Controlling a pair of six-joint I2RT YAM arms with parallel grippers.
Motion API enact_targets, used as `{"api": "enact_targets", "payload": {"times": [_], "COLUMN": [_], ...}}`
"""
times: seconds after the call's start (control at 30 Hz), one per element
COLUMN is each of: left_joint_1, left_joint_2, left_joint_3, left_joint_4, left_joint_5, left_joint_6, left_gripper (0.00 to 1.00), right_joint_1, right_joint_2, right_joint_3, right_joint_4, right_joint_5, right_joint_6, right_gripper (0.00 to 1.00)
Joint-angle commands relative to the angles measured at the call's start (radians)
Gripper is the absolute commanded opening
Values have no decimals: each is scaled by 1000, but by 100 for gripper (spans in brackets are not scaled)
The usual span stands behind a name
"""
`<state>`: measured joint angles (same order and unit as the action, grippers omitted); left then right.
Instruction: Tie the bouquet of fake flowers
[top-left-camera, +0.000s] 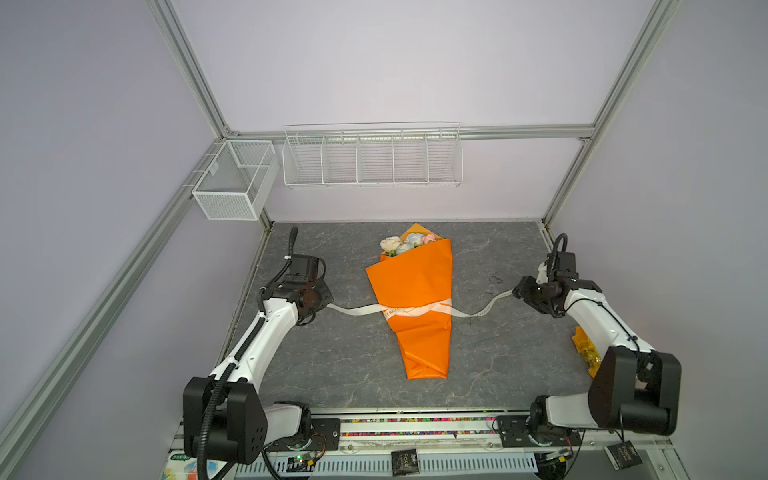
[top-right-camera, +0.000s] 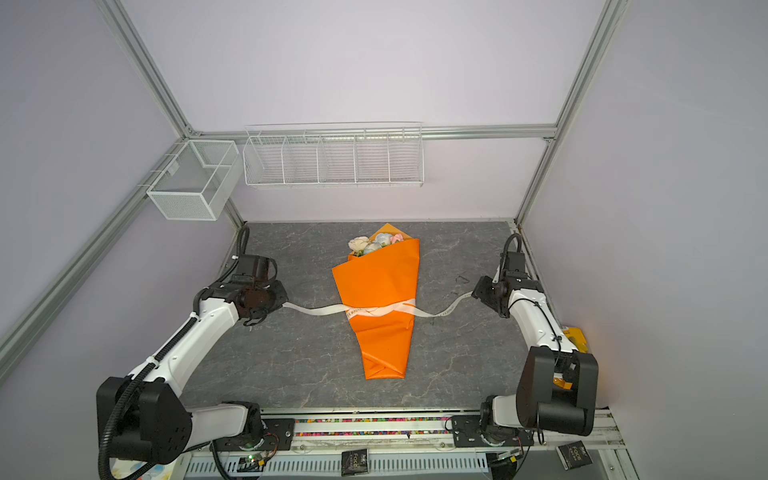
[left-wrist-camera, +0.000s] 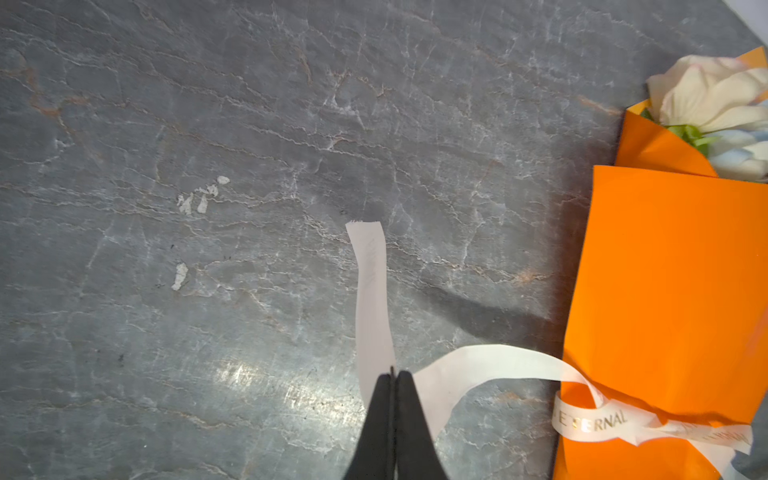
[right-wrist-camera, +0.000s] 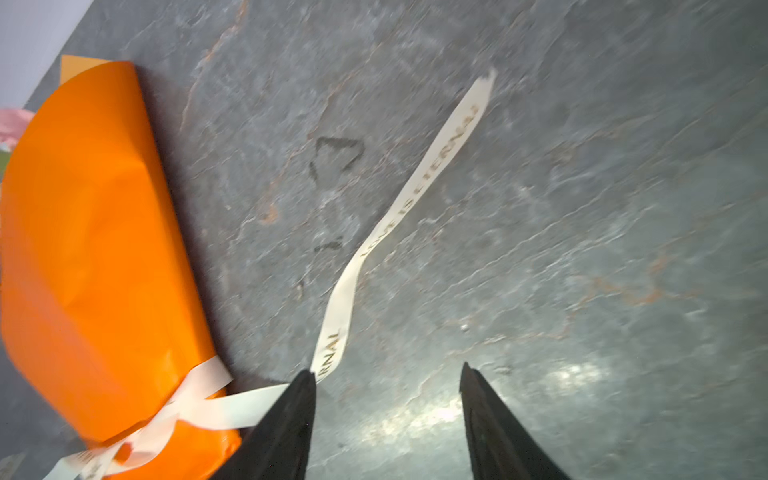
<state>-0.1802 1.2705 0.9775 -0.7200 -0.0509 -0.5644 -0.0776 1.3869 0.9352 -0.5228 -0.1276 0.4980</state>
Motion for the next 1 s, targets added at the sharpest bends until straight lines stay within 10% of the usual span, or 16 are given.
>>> {"api": "enact_targets", "payload": {"times": [0.0, 0.17, 0.77, 0.97], "left_joint_1": [5, 5, 5, 5], "left_joint_2": [-49, -97, -130, -133], "left_joint_3": [19, 9, -21, -2], "left_joint_4": [13, 45, 96, 75], "left_joint_5": [-2, 10, 77, 38], "left_joint_6": [-6, 17, 32, 32], "left_gripper": [0, 0, 0, 0], "right_joint_1": [75, 168, 277, 277], "right_joint_2": [-24, 7, 408, 433], "right_joint_3": [-50, -115, 162, 150], "right_joint_4": [32, 85, -80, -60], "right_joint_5": [-24, 47, 189, 222], "right_joint_6": [208, 378, 404, 417], "right_gripper": [59, 60, 51, 18]}}
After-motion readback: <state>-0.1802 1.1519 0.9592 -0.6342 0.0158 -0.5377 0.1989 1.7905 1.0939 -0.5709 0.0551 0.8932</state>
